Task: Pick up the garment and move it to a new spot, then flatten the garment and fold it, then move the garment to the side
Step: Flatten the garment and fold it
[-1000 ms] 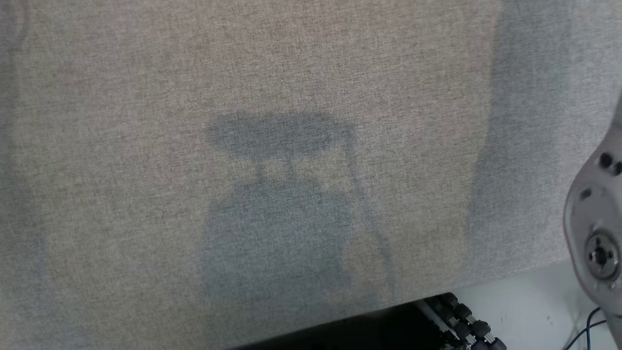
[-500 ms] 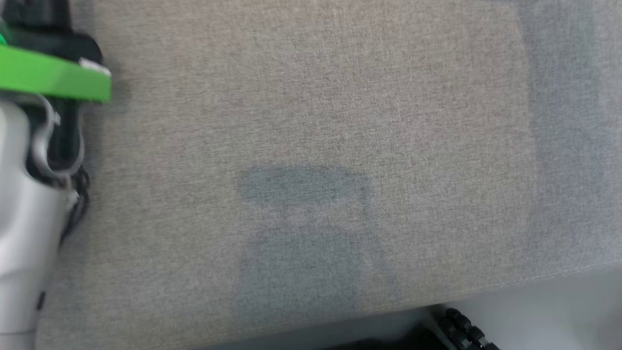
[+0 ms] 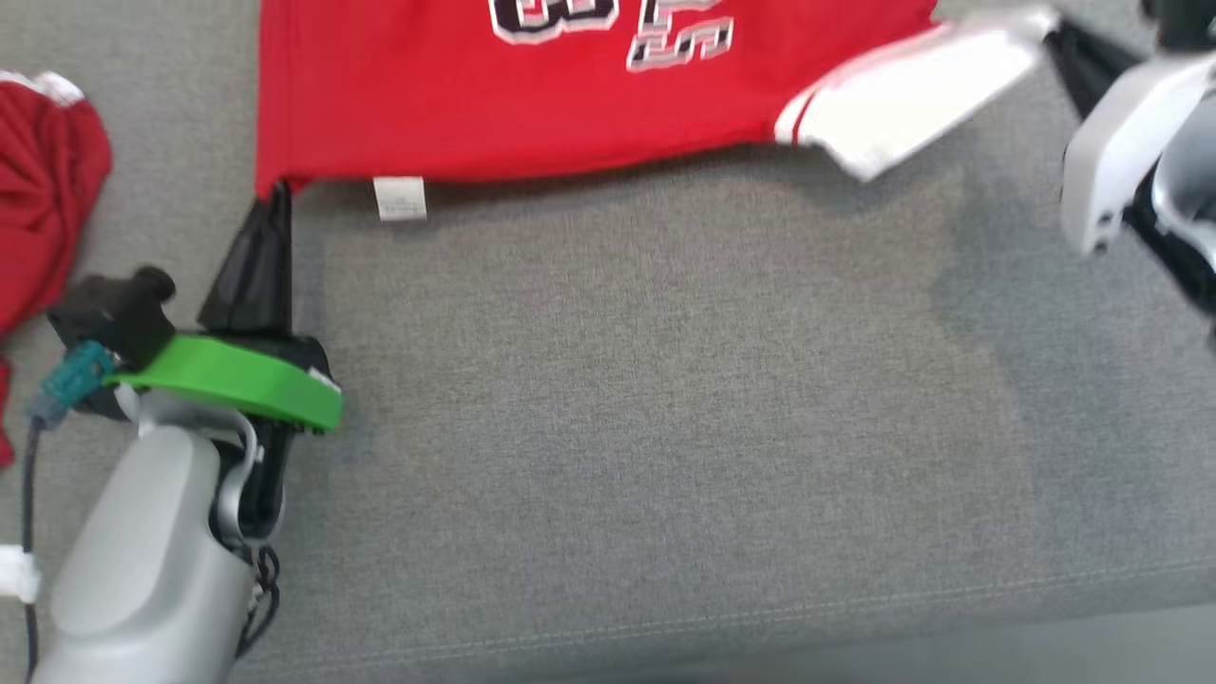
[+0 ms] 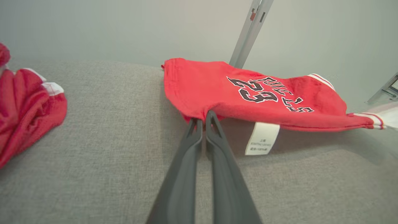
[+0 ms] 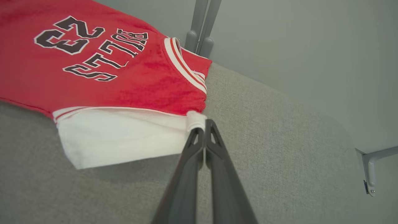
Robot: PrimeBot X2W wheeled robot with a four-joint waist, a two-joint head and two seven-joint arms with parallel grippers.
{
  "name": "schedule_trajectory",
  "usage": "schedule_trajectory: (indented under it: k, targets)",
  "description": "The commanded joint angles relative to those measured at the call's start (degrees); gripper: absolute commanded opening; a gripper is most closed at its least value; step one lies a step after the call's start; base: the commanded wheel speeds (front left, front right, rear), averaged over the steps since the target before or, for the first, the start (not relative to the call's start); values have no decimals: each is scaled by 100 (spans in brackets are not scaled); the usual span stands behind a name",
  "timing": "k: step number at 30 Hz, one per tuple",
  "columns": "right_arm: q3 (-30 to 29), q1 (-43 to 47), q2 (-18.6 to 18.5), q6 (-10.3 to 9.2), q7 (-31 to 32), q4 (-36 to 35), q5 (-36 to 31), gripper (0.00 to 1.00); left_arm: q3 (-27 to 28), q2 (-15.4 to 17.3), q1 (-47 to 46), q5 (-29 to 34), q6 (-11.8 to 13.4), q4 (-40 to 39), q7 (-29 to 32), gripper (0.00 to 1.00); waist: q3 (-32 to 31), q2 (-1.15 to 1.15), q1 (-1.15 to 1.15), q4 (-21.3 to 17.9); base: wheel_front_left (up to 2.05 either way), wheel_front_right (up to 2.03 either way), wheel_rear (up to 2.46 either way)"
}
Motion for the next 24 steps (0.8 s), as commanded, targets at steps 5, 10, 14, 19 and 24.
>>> schedule_trajectory:
  k: [5,10,14,19,24]
  targets:
    - [-137,1001,-121,-10,345,-309,144,0,-129,-100,502,82,-7,246,-3,0,-985,0,0,74,0,0,0]
    - [-490,1981,-26,-10,669,-764,203,0,-263,-144,932,124,124,352,19,0,-1267,0,0,-11,0,0,0]
    - [-840,2593,147,-10,795,-1030,59,0,-363,-113,1258,211,307,349,58,0,-1454,0,0,-56,0,0,0]
    - [-1169,3219,392,-10,932,-1257,-105,0,-474,2,1671,383,582,210,115,0,-1626,0,0,-58,0,0,0]
    - [-1443,3725,603,-10,1099,-1473,-305,0,-633,105,2089,523,846,-66,283,0,-1726,0,0,-39,0,0,0]
